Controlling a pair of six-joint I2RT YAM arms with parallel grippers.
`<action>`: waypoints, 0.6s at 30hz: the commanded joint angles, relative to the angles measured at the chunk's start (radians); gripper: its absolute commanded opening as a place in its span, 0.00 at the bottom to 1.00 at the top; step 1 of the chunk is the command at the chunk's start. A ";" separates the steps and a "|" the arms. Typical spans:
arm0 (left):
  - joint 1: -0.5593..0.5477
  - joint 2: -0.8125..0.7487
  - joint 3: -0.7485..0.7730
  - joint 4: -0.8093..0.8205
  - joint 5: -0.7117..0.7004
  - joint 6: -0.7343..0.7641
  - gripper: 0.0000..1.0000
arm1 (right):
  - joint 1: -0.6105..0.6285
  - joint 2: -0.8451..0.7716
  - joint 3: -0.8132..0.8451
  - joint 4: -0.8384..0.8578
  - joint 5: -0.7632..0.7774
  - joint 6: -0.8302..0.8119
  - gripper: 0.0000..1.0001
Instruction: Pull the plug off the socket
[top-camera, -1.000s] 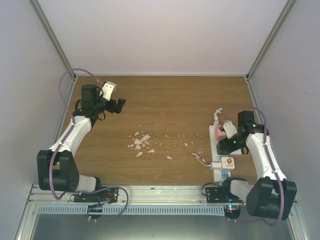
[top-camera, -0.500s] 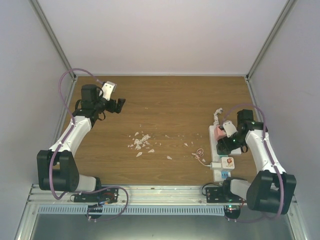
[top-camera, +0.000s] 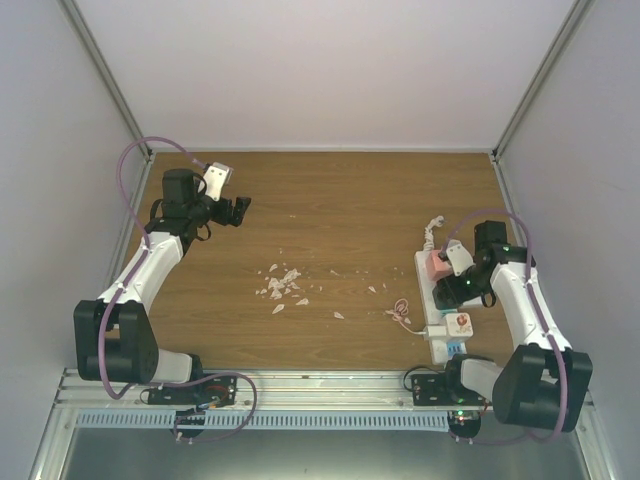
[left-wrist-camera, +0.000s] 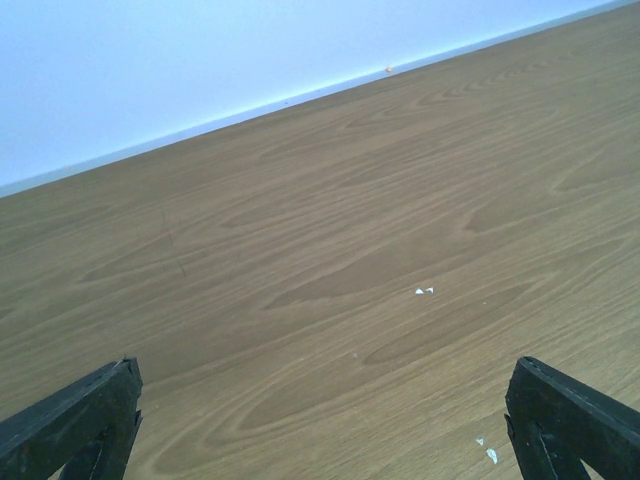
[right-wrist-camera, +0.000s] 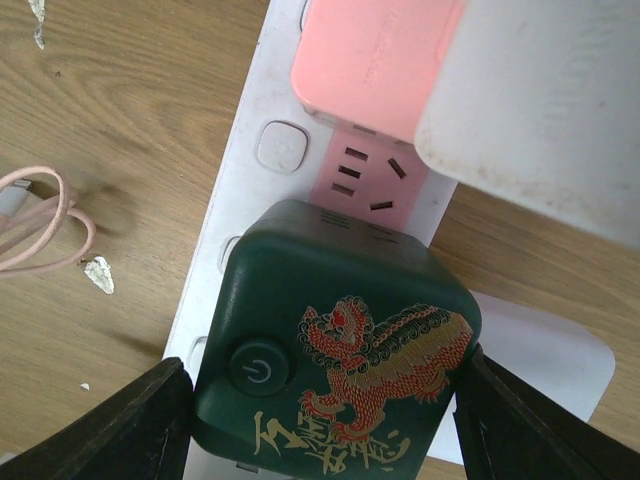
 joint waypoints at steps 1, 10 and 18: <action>-0.008 -0.002 0.005 0.048 -0.002 -0.009 0.99 | -0.001 0.055 -0.023 0.036 -0.033 -0.029 0.64; -0.008 0.000 0.008 0.051 0.003 -0.012 0.99 | 0.017 0.120 0.029 0.060 -0.102 -0.062 0.62; -0.008 -0.003 0.012 0.041 0.019 -0.014 0.99 | 0.059 0.206 0.093 0.086 -0.186 -0.149 0.62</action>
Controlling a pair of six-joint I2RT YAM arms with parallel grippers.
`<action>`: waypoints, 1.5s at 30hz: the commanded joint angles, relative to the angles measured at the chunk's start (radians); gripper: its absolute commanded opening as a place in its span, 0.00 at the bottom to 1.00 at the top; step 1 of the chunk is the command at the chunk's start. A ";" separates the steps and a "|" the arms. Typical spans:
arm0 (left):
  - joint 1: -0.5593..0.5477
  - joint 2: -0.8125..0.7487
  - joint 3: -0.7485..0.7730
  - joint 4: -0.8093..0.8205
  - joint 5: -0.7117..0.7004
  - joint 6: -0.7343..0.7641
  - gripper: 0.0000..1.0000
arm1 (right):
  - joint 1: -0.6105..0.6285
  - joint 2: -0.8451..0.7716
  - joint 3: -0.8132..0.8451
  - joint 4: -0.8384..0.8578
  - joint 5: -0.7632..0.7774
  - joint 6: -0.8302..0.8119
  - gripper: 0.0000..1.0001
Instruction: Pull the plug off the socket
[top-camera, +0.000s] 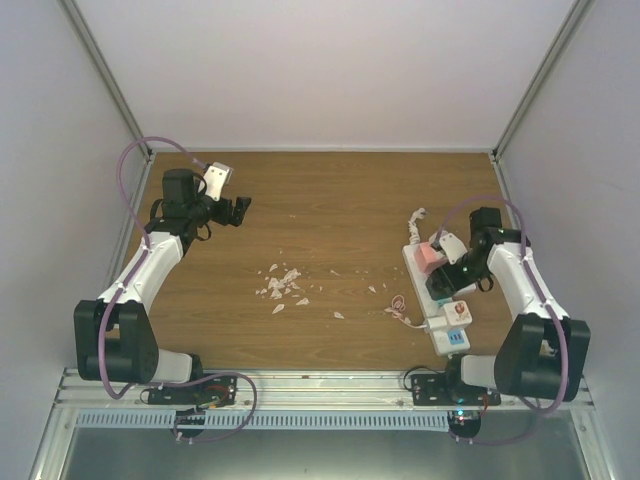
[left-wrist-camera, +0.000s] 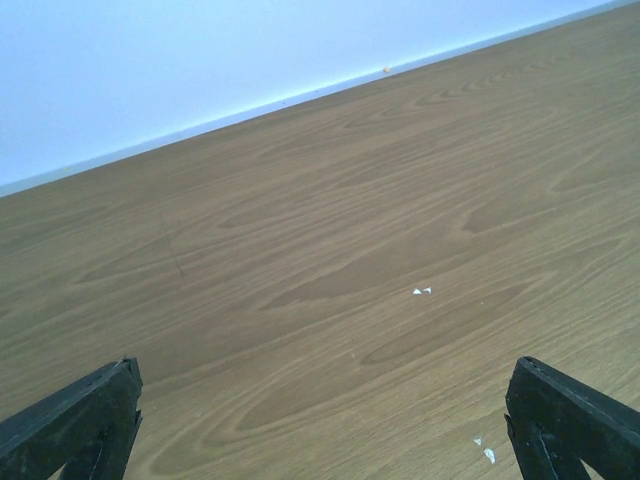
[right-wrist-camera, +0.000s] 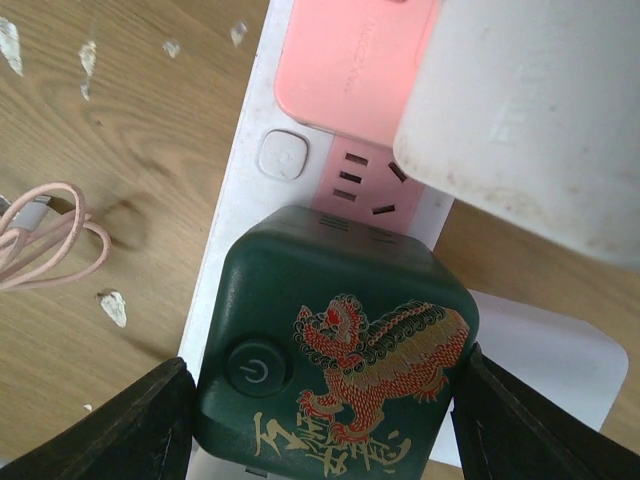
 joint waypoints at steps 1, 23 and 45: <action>-0.008 -0.004 0.012 0.041 0.016 -0.012 0.99 | 0.047 0.082 0.014 0.074 -0.141 -0.095 0.62; -0.135 0.164 0.191 -0.213 0.337 0.389 0.99 | 0.305 0.323 0.233 0.107 -0.284 -0.361 0.59; -0.324 0.808 0.812 -0.725 0.340 1.182 0.97 | 0.307 0.181 0.346 0.156 -0.447 -0.292 0.95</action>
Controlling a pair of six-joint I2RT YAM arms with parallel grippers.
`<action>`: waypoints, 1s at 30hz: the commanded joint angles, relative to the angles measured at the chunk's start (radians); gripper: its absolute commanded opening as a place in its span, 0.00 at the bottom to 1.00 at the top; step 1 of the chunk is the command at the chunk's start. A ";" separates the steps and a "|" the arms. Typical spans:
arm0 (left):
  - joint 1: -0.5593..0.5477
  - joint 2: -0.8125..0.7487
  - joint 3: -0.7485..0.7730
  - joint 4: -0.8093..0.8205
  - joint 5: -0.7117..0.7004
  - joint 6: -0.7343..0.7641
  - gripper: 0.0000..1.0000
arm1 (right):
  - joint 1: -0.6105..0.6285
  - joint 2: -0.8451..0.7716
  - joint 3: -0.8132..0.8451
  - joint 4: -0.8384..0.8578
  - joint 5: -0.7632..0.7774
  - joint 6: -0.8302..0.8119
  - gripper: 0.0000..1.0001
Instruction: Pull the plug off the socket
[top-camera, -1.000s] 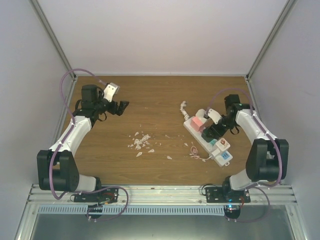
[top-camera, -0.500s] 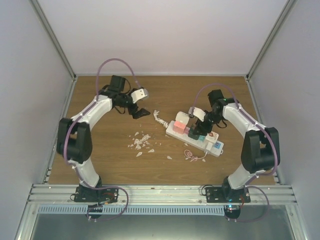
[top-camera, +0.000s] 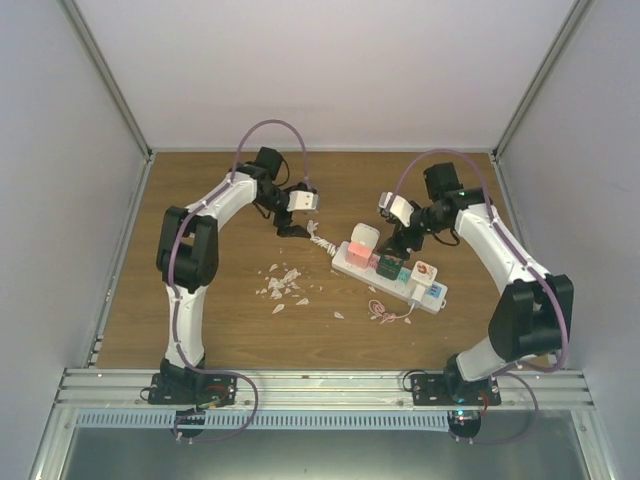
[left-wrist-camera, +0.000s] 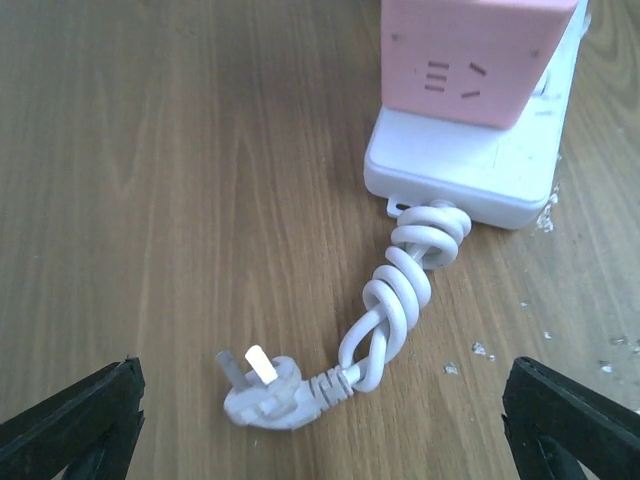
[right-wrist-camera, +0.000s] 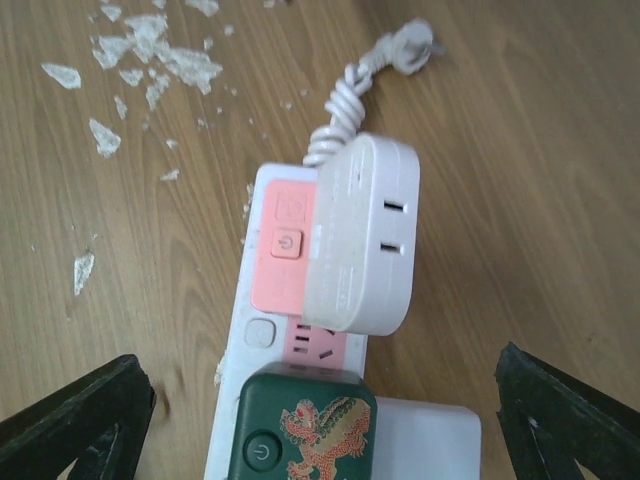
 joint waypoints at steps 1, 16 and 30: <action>-0.044 0.081 0.079 -0.072 -0.050 0.114 0.96 | -0.002 -0.111 -0.048 0.072 -0.066 0.060 0.97; -0.127 0.203 0.105 -0.025 -0.125 0.120 0.76 | -0.001 -0.264 -0.215 0.365 -0.199 0.244 1.00; -0.089 -0.007 -0.264 0.115 -0.153 0.119 0.23 | -0.001 -0.316 -0.309 0.548 -0.274 0.323 1.00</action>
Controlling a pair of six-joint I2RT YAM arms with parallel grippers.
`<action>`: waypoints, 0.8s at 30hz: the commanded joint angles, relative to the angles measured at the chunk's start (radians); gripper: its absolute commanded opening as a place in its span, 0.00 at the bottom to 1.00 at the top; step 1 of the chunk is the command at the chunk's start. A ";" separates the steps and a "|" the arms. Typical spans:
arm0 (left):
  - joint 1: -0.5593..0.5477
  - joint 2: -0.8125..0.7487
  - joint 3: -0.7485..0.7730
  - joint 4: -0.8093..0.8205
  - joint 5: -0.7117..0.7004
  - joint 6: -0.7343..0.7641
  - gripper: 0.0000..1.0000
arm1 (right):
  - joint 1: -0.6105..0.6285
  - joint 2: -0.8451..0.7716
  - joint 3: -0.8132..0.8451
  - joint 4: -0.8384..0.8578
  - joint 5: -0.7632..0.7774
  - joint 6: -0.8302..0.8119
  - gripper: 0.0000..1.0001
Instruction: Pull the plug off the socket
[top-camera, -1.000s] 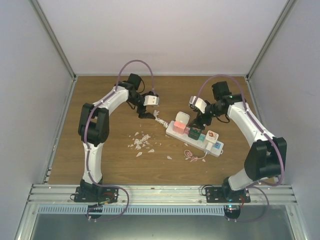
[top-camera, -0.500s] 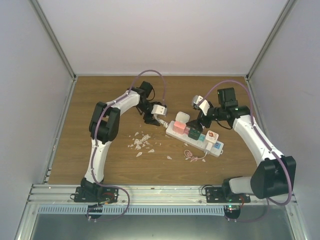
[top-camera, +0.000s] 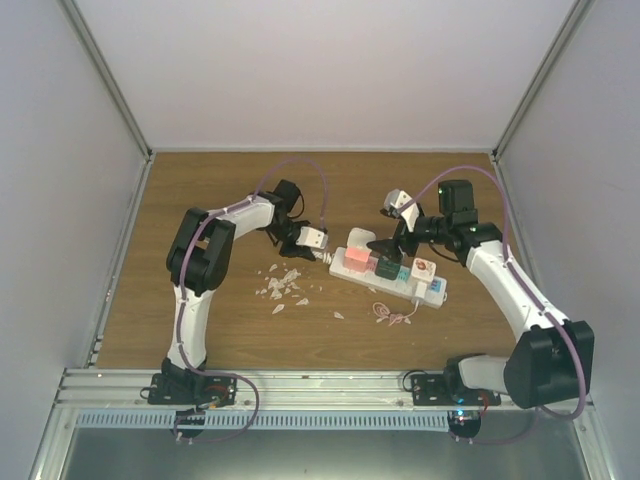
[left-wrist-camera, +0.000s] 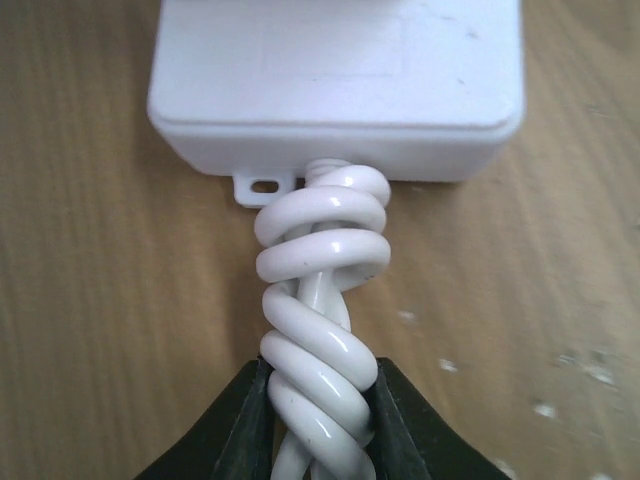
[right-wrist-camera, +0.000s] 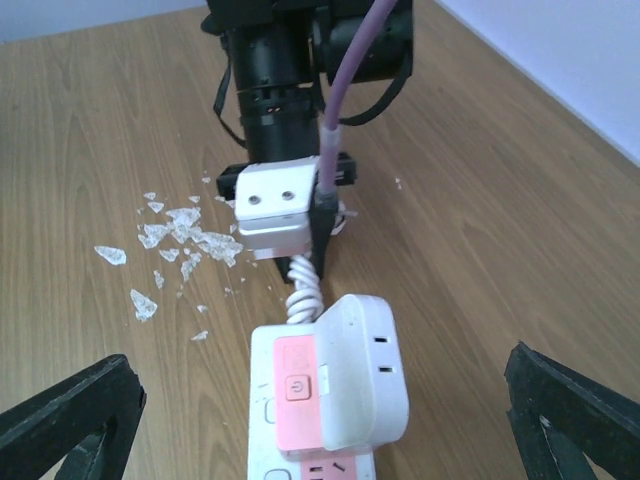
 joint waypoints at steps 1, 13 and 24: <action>0.030 -0.114 -0.154 0.066 -0.010 0.016 0.21 | 0.001 -0.035 -0.021 0.119 -0.066 0.046 1.00; 0.102 -0.368 -0.533 0.127 0.004 0.019 0.14 | 0.006 0.103 0.038 0.023 -0.196 -0.140 1.00; 0.242 -0.468 -0.680 0.156 -0.012 0.052 0.15 | 0.049 0.099 -0.013 0.042 -0.204 -0.199 1.00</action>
